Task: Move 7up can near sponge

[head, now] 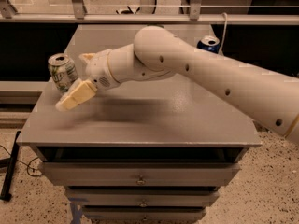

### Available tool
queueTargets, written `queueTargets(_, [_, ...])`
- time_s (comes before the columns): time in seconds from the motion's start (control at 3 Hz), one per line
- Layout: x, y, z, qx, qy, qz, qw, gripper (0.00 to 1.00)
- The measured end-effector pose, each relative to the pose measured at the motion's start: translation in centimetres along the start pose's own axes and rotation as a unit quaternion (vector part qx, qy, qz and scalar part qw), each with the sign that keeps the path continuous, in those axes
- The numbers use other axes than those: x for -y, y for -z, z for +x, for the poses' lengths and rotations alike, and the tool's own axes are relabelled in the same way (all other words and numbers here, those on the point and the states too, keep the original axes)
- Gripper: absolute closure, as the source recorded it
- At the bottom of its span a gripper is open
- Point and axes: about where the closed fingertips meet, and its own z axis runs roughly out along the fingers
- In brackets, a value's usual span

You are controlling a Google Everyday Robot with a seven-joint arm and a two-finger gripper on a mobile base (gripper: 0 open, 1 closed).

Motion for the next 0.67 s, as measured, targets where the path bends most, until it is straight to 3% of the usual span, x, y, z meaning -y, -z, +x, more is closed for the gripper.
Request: queueTargets(0.67, [0.9, -1.7, -2.5, 0.027, -0.021, -0.003, 0.9994, 0.00])
